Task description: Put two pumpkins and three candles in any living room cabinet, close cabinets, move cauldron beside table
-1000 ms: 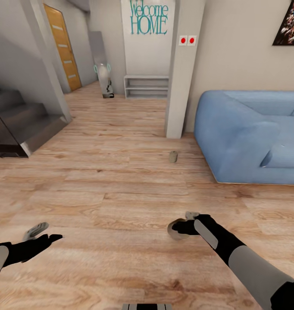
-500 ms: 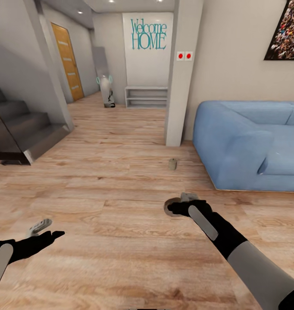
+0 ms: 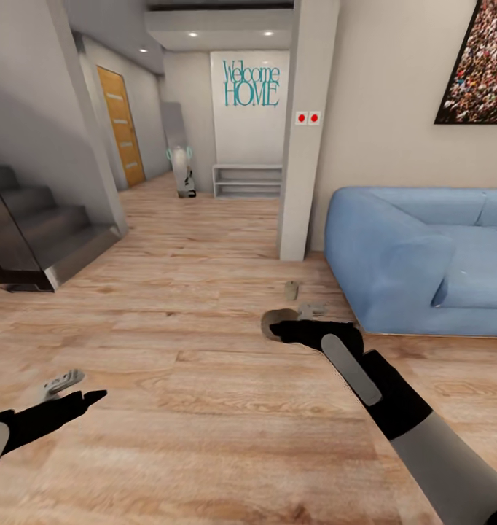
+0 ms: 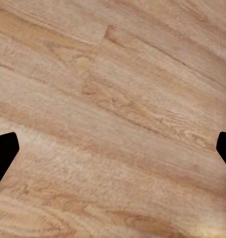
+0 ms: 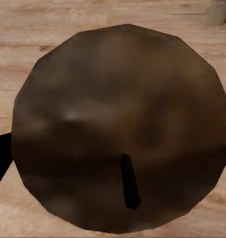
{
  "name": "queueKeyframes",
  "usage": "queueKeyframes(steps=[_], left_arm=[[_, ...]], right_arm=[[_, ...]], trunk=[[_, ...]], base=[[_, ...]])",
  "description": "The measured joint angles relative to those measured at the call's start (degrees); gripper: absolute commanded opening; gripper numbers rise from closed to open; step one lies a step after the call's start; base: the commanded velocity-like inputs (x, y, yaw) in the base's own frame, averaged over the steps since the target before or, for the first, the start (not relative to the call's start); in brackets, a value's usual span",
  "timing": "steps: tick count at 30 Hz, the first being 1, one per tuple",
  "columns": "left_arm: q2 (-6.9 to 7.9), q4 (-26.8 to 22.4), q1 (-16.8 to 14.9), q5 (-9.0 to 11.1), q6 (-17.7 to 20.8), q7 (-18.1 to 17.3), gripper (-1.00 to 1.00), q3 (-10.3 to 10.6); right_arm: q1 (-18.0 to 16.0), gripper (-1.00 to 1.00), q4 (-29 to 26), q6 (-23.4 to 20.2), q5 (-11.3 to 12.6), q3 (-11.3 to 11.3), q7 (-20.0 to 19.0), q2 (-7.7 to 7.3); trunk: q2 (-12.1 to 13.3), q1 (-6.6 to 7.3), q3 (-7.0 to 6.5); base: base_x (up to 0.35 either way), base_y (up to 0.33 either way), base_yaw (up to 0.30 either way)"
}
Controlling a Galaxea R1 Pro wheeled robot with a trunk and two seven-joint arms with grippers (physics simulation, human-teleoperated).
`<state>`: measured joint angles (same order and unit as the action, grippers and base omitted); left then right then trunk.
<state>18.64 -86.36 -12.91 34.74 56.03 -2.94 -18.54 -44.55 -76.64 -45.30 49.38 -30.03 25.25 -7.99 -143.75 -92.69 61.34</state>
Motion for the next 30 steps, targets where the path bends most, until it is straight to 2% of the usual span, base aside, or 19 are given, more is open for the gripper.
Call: queueKeyframes(steps=[3,6,16,30], left_arm=[[0.00,-1.10,0.41,-0.04,0.02,0.00,1.00,-0.08],[0.00,-1.40,0.52,0.00,0.02,0.00,1.00,-0.10],[0.00,-1.51,0.56,0.46,0.03,-0.30,1.00,-0.10],[0.06,-1.44,0.56,0.55,0.13,-0.32,1.00,-0.11]], right_arm=[[1.57,-1.00,-3.45,-1.76,-0.38,2.08,2.23,0.03],[2.07,-1.00,-4.36,-2.19,-0.27,2.76,3.40,0.04],[2.25,-1.00,-3.91,-2.28,-0.33,3.01,3.84,0.10],[2.26,-1.00,-3.79,-2.06,-0.97,2.93,3.85,0.47]], trunk=[[0.05,0.07,-0.66],[0.09,0.15,-1.32],[0.11,0.18,-1.55],[0.11,0.20,-1.55]], base=[[0.000,0.000,0.000],[0.000,0.000,0.000],[0.025,0.011,0.000],[0.261,0.170,0.000]])
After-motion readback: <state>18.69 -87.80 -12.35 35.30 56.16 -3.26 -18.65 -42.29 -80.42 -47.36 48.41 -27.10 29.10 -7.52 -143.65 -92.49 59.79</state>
